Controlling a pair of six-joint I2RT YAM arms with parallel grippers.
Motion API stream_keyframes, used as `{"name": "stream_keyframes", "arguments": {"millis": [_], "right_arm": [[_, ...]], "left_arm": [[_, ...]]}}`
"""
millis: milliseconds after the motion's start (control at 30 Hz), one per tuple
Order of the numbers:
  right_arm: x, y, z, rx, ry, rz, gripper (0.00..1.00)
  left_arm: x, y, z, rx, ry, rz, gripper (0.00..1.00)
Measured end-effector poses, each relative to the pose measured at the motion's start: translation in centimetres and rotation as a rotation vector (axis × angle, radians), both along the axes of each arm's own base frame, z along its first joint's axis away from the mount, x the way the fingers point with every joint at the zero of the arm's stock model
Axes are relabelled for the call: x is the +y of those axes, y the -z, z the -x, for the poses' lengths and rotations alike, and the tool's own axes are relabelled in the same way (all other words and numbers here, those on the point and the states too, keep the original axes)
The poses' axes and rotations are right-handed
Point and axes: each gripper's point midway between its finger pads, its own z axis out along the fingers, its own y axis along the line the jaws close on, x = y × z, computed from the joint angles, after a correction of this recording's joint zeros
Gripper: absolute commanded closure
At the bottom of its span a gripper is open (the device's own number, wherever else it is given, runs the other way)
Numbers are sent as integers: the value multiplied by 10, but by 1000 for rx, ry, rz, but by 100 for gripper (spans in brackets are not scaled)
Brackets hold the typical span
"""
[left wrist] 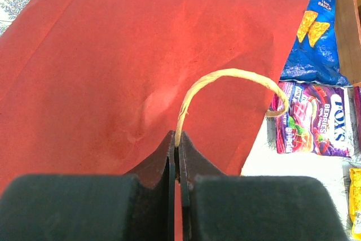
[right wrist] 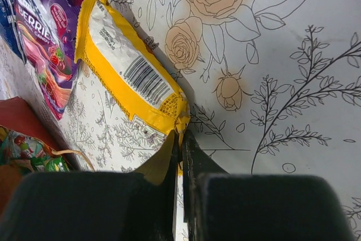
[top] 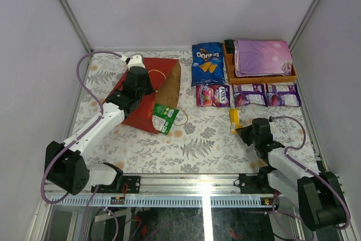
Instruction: Take the snacks out of the paper bag
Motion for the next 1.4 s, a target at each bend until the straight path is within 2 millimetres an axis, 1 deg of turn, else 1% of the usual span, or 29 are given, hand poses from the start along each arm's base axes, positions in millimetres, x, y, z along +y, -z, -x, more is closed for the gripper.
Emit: {"name": "stream_keyframes", "arguments": {"millis": [167,333,367,400,433,467,533,567,633,733,867,933,967,1033,1100,1133,1167,1233,1333,1400], "right_arm": [[3,0,0,0,-8,-12,100],[5,-1,2,5,-17,-26,100],[7,-1,2,7,-23,-31,96],[7,-1,3,8,-25,-32,82],[8,0,3,10,-29,-36,73],[8,0,3,12,-29,-39,56],[11,-4,1,1,-32,-54,30],[14,-11,-4,-25,-40,-71,21],[17,-20,-9,-52,-44,-80,9],[16,-29,-12,-67,-50,-71,4],[9,-32,-3,-32,-51,-5,0],[11,-46,-3,-50,-64,41,0],[17,-57,-5,-73,-86,63,0],[36,-81,-11,-127,-149,105,3],[61,-100,-17,-177,-227,130,7],[79,-108,-22,-200,-281,141,9],[97,-110,-28,-210,-335,152,11],[128,-108,-37,-217,-423,161,14],[187,-83,-49,-188,-590,161,20],[217,-67,-50,-176,-673,142,23]], "left_arm": [[0,1,0,3,0,-1,100],[-1,7,-1,16,3,-6,100],[-1,7,-1,18,3,-6,100],[-2,7,-1,18,4,-6,100],[-2,7,-1,19,4,-6,100],[-2,7,-1,19,6,-5,100],[-2,8,-1,20,7,-5,100],[-2,8,-1,21,8,-5,100],[-3,8,-1,21,10,-4,100],[-3,8,-1,21,10,-4,100],[-3,8,-1,21,10,-3,100],[-3,8,-1,22,13,-2,100],[-4,8,-1,23,15,-1,100],[-4,9,-1,24,16,0,100],[-4,9,-1,25,17,-1,100],[-4,10,-1,27,17,-1,100],[-4,11,-1,29,18,-2,100],[-5,11,-1,31,18,-3,100],[-4,12,-1,32,17,-3,100],[-4,12,-1,34,17,-5,100]]}}
